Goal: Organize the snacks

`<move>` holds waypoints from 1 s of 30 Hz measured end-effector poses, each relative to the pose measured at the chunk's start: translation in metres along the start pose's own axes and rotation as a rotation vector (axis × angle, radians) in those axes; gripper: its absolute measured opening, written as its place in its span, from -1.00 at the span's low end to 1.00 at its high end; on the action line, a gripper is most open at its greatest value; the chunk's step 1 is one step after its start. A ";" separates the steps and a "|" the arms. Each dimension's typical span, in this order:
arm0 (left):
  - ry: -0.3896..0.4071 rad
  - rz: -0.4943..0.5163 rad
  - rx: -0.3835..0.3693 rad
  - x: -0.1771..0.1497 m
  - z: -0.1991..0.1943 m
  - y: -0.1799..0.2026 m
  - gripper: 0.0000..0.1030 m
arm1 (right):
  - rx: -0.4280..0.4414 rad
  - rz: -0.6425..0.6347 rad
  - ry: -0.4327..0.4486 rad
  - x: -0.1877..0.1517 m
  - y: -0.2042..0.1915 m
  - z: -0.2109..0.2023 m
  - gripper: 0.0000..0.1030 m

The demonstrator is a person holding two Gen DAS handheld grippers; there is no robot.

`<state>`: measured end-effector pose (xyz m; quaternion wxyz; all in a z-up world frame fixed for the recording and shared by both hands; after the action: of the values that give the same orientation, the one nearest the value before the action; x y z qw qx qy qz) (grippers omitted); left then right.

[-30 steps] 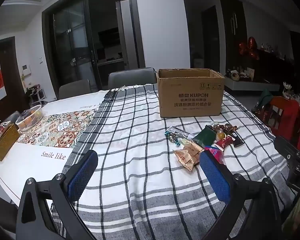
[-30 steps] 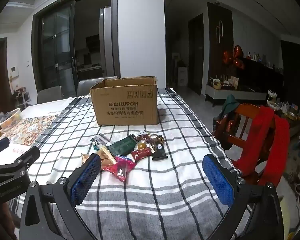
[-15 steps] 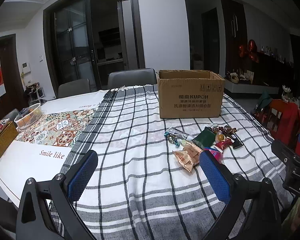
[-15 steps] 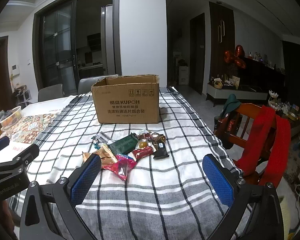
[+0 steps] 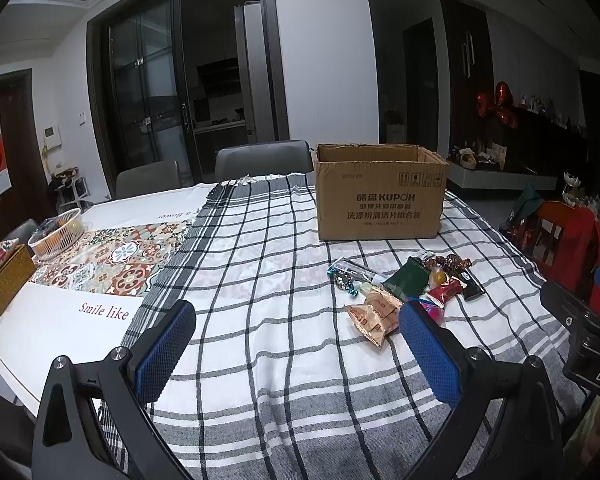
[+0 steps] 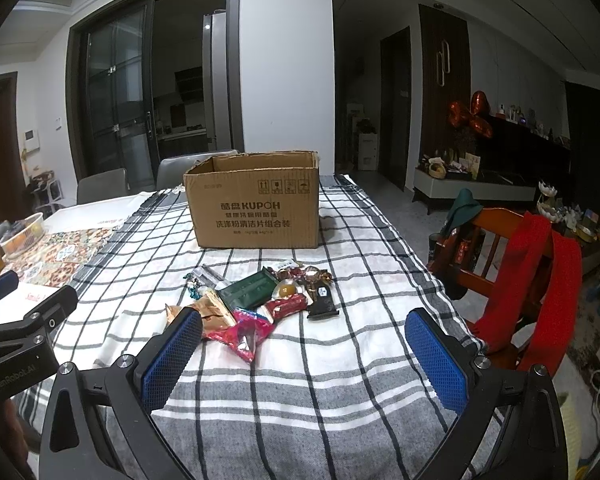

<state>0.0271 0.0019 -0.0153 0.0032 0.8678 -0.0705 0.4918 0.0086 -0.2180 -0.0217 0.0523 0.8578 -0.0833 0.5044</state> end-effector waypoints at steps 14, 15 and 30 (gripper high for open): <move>0.002 0.001 -0.001 0.005 0.000 0.003 1.00 | 0.000 0.000 0.000 0.000 0.000 0.000 0.99; 0.003 0.000 -0.001 0.003 0.000 0.002 1.00 | 0.000 0.000 0.000 0.000 0.000 0.000 0.99; 0.005 0.000 0.000 0.003 0.000 0.003 1.00 | 0.001 0.001 -0.001 0.000 0.001 0.001 0.99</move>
<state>0.0281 -0.0016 -0.0126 0.0036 0.8666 -0.0703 0.4939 0.0093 -0.2188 -0.0220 0.0518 0.8580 -0.0836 0.5042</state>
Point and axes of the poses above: each gripper's, at about its wrist camera, not at the fingertips, and z roughly the way its jaws point, y to its right, x to its top, the point moved 3 cm from there along z, roughly the way its jaws point, and after that the axes turned 3 degrees about -x, right-handed, at the moved point
